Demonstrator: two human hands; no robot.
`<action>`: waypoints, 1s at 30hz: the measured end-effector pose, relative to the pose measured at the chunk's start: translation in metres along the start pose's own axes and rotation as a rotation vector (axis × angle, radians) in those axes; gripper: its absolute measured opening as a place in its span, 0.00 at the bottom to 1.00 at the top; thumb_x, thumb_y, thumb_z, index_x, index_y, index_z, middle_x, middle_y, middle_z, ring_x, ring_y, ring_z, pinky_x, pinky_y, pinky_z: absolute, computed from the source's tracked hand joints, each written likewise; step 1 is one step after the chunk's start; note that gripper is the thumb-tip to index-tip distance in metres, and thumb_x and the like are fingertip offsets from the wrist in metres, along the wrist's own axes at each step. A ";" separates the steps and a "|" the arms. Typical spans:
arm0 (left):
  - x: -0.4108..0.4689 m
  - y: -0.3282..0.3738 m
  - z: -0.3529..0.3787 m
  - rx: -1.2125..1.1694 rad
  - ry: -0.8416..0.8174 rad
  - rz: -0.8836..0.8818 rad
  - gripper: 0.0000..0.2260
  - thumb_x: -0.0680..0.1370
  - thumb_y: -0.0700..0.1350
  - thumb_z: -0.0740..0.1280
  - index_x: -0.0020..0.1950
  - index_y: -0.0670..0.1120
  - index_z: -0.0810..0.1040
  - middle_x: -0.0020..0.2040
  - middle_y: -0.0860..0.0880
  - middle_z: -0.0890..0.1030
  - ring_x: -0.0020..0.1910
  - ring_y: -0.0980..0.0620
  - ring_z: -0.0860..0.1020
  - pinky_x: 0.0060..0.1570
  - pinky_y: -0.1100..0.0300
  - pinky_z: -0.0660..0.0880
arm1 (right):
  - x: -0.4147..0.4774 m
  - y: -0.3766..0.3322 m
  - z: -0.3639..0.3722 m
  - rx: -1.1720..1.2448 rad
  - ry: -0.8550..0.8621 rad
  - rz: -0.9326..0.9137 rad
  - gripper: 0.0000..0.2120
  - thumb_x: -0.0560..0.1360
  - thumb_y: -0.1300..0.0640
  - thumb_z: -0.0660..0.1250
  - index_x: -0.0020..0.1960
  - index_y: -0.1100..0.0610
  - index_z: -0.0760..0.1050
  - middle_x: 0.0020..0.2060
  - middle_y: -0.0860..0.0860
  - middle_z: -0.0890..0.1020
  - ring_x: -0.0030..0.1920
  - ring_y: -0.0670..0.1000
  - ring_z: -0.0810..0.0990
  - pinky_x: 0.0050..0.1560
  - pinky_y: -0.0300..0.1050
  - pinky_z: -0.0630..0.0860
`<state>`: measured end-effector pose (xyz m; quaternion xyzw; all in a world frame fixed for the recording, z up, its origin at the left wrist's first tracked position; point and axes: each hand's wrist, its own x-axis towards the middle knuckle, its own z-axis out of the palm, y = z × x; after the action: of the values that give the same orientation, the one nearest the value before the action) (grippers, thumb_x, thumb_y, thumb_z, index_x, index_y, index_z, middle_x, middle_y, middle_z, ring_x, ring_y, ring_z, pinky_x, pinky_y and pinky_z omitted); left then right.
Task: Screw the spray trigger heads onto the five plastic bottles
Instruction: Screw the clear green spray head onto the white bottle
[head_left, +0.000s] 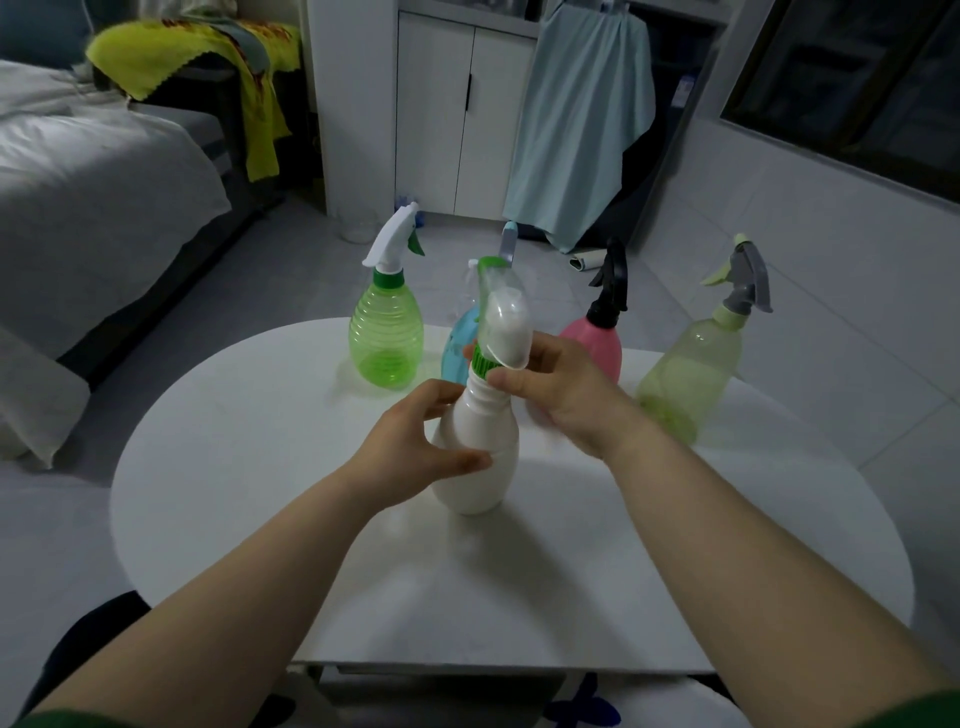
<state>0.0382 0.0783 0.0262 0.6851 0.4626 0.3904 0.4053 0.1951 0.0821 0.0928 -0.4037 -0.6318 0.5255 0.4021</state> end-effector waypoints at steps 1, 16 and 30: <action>0.000 0.000 0.000 -0.005 -0.003 0.002 0.23 0.61 0.42 0.76 0.50 0.54 0.70 0.50 0.55 0.76 0.55 0.54 0.73 0.53 0.61 0.68 | -0.001 0.005 0.003 0.011 0.058 -0.020 0.11 0.68 0.65 0.66 0.46 0.51 0.76 0.44 0.46 0.81 0.45 0.40 0.80 0.49 0.33 0.76; 0.000 -0.004 0.005 -0.011 0.012 0.040 0.23 0.63 0.43 0.75 0.50 0.57 0.69 0.50 0.59 0.75 0.56 0.55 0.73 0.51 0.66 0.67 | -0.007 0.013 0.011 -0.013 0.183 -0.083 0.10 0.68 0.61 0.68 0.44 0.47 0.76 0.41 0.44 0.81 0.44 0.41 0.79 0.51 0.36 0.75; -0.021 -0.021 0.021 0.105 0.252 0.084 0.47 0.58 0.42 0.78 0.68 0.48 0.51 0.56 0.53 0.69 0.54 0.52 0.71 0.49 0.61 0.66 | -0.015 0.031 0.023 -0.030 0.632 -0.226 0.04 0.72 0.57 0.64 0.38 0.51 0.73 0.34 0.46 0.78 0.32 0.35 0.75 0.34 0.25 0.70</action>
<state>0.0453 0.0593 -0.0041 0.6697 0.5007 0.4650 0.2909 0.1814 0.0636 0.0582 -0.4800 -0.5243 0.3171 0.6278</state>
